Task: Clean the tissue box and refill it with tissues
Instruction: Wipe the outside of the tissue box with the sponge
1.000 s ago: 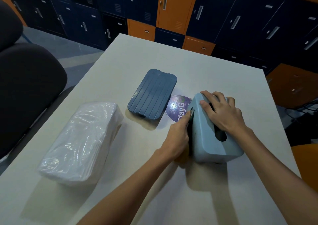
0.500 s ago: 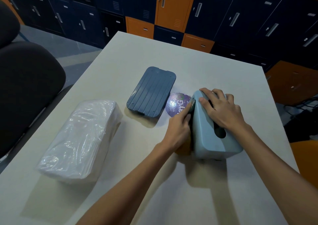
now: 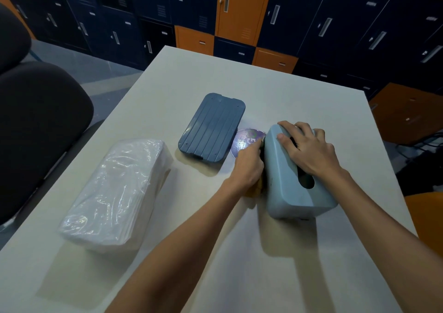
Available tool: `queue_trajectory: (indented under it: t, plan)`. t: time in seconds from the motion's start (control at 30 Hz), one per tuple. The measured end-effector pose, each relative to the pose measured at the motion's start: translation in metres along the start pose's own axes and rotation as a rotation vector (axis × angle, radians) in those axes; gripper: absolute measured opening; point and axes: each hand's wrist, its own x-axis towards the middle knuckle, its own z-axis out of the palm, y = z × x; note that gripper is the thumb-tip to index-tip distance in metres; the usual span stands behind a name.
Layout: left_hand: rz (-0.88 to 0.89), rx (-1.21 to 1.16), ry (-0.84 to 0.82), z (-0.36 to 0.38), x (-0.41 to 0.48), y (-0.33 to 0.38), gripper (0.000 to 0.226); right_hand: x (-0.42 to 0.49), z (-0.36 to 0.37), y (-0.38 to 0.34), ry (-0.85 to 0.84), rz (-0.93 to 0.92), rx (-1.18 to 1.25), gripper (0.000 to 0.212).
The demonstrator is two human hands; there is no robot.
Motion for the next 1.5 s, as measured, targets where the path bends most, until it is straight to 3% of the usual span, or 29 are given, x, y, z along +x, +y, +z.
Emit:
queue_trajectory:
  t: [0.27,0.47,0.6,0.83,1.07,1.17,1.27,1.5]
  plan:
    - [-0.045,-0.356,0.051,0.009,-0.064,0.001,0.046,0.001,0.000,0.001,0.016,-0.016,-0.016,0.044]
    - [-0.092,-0.213,0.070,0.009,-0.052,-0.002,0.041,0.000,0.001,0.000,0.015,-0.014,-0.011,0.043]
    - [-0.160,-0.292,0.023,-0.006,-0.012,0.010,0.041,-0.001,-0.001,-0.001,0.007,-0.012,-0.011,0.044]
    - [-0.043,-0.365,0.082,0.001,-0.045,0.013,0.044,0.000,0.000,0.001,0.014,-0.012,-0.016,0.044]
    - [0.095,-0.118,0.056,0.005,-0.078,-0.003,0.043,0.000,0.001,0.001,0.011,-0.005,-0.007,0.043]
    - [0.041,-0.026,0.029,0.004,-0.051,0.001,0.044,0.000,0.000,0.000,0.010,-0.006,-0.005,0.043]
    - [-0.058,-0.120,-0.003,-0.004,-0.021,0.007,0.043,-0.001,0.000,0.000,0.008,-0.004,-0.005,0.042]
    - [-0.021,-0.319,0.045,0.002,-0.059,0.013,0.048,-0.001,0.000,0.000,0.017,-0.015,-0.026,0.044]
